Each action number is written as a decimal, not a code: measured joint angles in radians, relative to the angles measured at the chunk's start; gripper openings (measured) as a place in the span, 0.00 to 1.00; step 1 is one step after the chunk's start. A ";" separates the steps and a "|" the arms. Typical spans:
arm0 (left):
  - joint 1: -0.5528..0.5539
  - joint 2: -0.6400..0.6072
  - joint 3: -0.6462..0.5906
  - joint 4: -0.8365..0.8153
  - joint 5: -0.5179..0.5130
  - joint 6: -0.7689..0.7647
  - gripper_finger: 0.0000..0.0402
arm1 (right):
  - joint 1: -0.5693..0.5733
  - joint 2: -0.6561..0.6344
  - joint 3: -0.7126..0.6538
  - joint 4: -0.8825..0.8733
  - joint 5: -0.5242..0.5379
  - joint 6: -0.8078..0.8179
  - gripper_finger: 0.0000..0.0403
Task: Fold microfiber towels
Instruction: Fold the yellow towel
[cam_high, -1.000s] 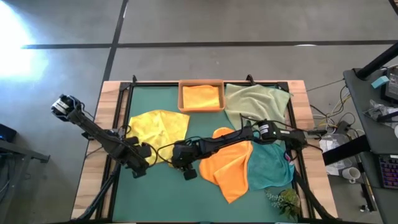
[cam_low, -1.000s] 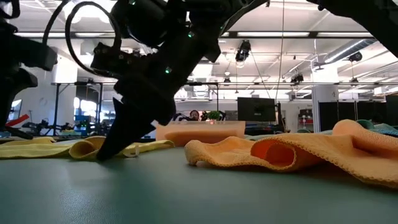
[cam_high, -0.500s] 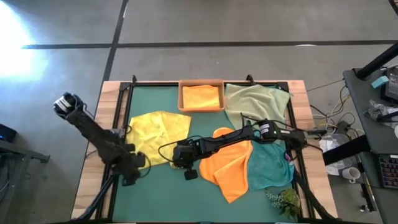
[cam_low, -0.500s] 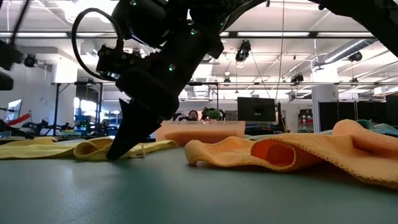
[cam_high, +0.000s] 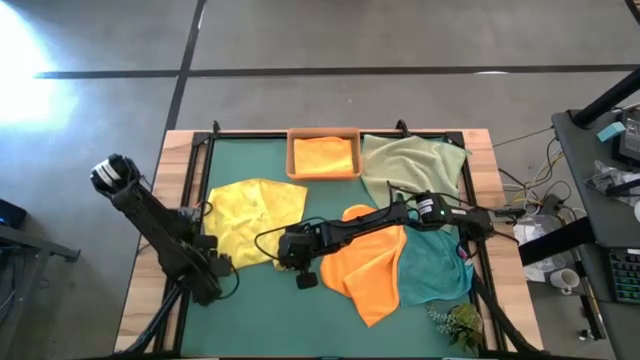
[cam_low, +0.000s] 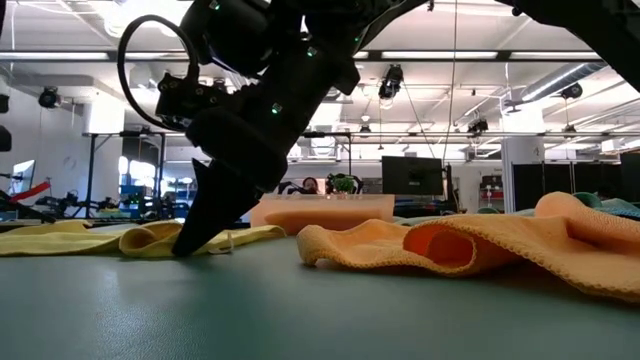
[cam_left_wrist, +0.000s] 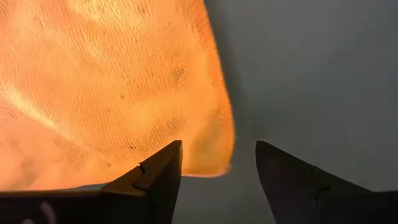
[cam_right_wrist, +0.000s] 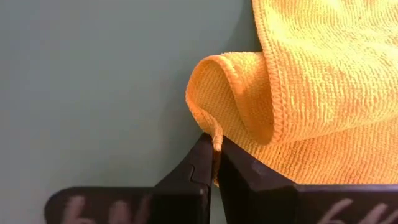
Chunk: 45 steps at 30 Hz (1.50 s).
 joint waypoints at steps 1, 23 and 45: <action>0.000 0.019 0.000 -0.001 -0.003 -0.001 0.47 | 0.000 0.000 0.000 0.000 -0.005 0.000 0.02; 0.002 0.113 0.074 -0.002 -0.071 -0.086 0.01 | -0.001 -0.082 -0.006 -0.278 -0.005 -0.003 0.02; 0.002 0.062 0.314 0.185 0.185 -0.166 0.00 | -0.004 -0.376 -0.184 -0.577 -0.060 0.030 0.02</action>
